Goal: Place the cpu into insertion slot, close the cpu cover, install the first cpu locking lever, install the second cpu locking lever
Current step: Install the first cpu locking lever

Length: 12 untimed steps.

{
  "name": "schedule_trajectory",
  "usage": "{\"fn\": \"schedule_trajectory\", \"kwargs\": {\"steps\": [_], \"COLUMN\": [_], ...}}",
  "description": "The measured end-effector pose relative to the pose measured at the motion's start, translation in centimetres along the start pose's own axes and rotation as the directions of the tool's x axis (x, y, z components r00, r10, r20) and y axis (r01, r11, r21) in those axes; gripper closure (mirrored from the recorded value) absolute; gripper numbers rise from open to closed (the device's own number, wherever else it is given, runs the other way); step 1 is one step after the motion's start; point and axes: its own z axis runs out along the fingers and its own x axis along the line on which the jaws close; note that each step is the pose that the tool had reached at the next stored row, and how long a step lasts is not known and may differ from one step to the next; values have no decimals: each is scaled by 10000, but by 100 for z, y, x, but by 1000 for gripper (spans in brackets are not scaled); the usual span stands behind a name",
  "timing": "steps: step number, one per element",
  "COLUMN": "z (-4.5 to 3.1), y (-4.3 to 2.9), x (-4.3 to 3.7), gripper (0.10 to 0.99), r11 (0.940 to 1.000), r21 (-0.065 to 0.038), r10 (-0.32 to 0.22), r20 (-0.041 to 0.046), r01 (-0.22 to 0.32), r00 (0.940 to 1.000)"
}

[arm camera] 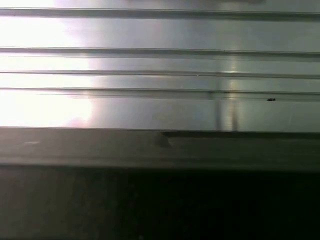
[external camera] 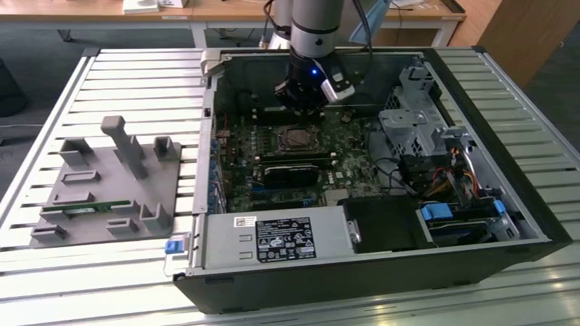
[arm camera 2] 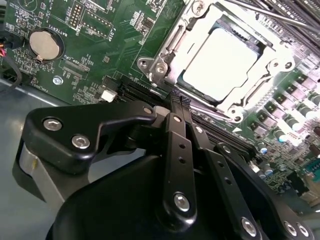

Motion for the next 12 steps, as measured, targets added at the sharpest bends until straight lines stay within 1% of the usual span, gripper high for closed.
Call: {"fn": "schedule_trajectory", "kwargs": {"steps": [3,5,8,12], "z": [31,38,36,12], "y": [1,0,1,2], "x": [-11,-15,-15,-16], "gripper": [980,980,980,980], "r11": [10000,10000,10000,10000], "r21": [14,20,20,18], "r10": [1,1,2,2], "r20": [-12,-18,-17,-17], "r01": [-1,-1,-2,-2], "r00": [10000,10000,10000,10000]}}
